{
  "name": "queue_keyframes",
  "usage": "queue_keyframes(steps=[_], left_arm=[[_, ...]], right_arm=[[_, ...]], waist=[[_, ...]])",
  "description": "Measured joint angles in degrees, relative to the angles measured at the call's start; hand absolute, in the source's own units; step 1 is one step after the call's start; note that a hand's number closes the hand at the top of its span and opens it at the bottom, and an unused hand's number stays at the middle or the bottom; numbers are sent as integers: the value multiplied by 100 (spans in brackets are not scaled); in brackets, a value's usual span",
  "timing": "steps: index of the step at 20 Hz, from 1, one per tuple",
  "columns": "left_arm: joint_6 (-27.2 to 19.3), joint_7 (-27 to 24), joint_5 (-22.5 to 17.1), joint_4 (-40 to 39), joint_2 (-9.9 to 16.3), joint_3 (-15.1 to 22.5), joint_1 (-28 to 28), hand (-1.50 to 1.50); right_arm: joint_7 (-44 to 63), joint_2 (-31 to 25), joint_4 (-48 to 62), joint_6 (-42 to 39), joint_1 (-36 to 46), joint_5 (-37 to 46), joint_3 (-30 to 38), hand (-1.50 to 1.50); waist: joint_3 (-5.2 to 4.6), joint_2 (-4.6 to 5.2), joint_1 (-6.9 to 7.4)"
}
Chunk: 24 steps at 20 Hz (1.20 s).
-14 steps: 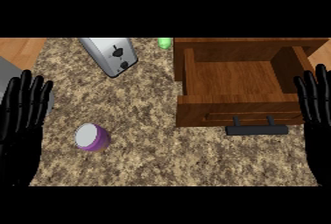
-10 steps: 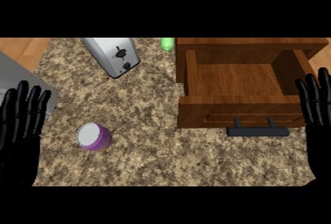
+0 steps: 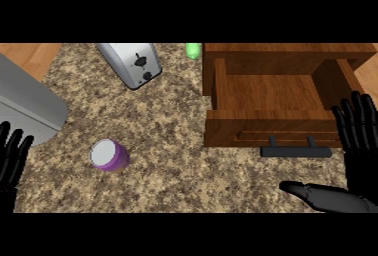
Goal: Pick up the can, place it into the drawer and close the drawer
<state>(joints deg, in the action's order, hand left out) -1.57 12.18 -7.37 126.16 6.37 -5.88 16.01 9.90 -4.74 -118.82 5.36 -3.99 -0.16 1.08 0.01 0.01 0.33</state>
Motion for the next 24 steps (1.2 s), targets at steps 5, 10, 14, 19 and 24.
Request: queue_keyframes(steps=[5, 10, 14, 19, 24], left_arm=[[45, 340, -187, 122, -7, -268, 6, -150], [94, 546, -125, 138, -68, -338, -116, -150], [122, 608, 1, -106, -124, -282, -291, -150], [118, 153, 391, -666, -394, 35, -183, -150], [-74, -426, 702, -1366, -530, 333, -110, -150]], right_arm=[[227, -95, -96, -112, -40, -205, 266, -150], [226, -71, -221, -222, -201, -262, 370, -150], [22, -144, -38, -398, -220, -418, 623, -150], [-153, -158, 64, -557, -329, -530, 789, -150], [-184, -72, -184, -613, -520, -489, 763, -150]], waist=[[0, -4, -18], [0, -5, -29], [0, -5, -36], [-1, -4, -38], [-1, -4, -43]])
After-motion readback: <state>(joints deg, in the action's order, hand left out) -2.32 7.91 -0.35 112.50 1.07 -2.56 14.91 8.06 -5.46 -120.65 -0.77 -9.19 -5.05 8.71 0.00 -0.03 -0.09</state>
